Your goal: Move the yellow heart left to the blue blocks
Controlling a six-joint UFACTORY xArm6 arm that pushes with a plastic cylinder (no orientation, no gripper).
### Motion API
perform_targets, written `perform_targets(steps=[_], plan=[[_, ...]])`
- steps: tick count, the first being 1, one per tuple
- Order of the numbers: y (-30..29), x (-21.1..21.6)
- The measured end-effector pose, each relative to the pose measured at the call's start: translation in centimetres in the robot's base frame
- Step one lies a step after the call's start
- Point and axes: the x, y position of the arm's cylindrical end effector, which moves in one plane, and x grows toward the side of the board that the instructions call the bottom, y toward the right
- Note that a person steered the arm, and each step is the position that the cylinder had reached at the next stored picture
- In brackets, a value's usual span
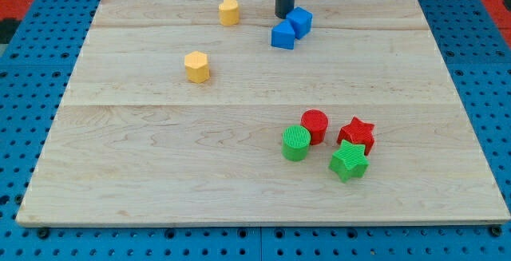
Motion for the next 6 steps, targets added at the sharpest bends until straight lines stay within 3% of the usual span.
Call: perform_targets(steps=[1, 2, 3, 4, 5, 6], plan=[[-0.4, 0.3], [-0.5, -4.7], [-6.1, -6.5], [-12.6, -3.5], [-14.0, 0.9], [-14.0, -1.7]])
